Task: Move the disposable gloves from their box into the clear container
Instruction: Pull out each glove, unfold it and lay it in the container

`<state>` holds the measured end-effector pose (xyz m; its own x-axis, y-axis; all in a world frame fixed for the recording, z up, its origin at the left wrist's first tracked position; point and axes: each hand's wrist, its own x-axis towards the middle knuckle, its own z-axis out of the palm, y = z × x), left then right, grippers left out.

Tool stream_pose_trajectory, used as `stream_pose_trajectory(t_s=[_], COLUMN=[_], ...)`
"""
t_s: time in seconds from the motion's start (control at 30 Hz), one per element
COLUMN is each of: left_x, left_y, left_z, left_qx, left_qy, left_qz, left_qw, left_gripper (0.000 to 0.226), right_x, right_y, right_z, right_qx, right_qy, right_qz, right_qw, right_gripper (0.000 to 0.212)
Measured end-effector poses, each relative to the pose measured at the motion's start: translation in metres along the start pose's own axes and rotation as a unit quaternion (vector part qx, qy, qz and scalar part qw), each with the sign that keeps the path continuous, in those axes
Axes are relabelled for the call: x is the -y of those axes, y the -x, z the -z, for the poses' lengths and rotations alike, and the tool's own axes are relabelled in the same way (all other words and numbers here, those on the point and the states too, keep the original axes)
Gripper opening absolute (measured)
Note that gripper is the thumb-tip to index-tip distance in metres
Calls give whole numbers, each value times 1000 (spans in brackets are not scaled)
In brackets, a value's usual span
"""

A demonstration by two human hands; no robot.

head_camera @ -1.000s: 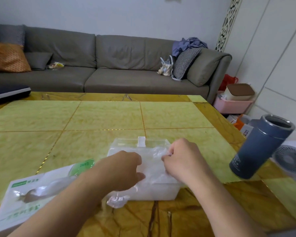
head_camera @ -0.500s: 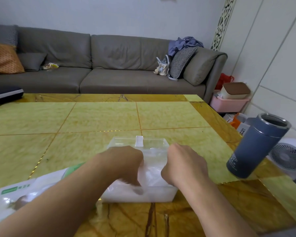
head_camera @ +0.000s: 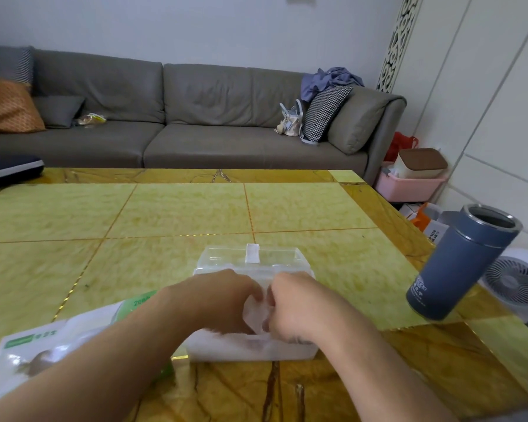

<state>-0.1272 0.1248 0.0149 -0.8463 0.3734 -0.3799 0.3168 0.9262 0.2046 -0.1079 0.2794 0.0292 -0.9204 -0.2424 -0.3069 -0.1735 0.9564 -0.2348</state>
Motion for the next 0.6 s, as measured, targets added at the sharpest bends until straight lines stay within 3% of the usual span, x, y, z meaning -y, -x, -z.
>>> stream_pose_trajectory(t_s=[0.1,0.17,0.27,0.43,0.6], left_x=[3,2,-4,-10,-4], left_y=[4,5,5,0,6], left_z=[7,13,17,7,6], left_qx=[48,88,123,133,89], left_qy=[-16,-51,-100,-149,-134], left_qz=[12,29,69,75,36], left_qw=[999,994,985,977,986], left_gripper=[64,83,97,101,85], right_x=[-2,1,7,12,13], right_y=[-8,-13,-18,-21,-23], right_z=[5,8,12,16,13], right_qx=[38,82,139,174,174], right_qy=[29,59,107,156,148], right_qz=[-29,-47,-60,-52,-42], right_qw=[998,994,983,971,973], right_gripper=[22,16,33,34,28])
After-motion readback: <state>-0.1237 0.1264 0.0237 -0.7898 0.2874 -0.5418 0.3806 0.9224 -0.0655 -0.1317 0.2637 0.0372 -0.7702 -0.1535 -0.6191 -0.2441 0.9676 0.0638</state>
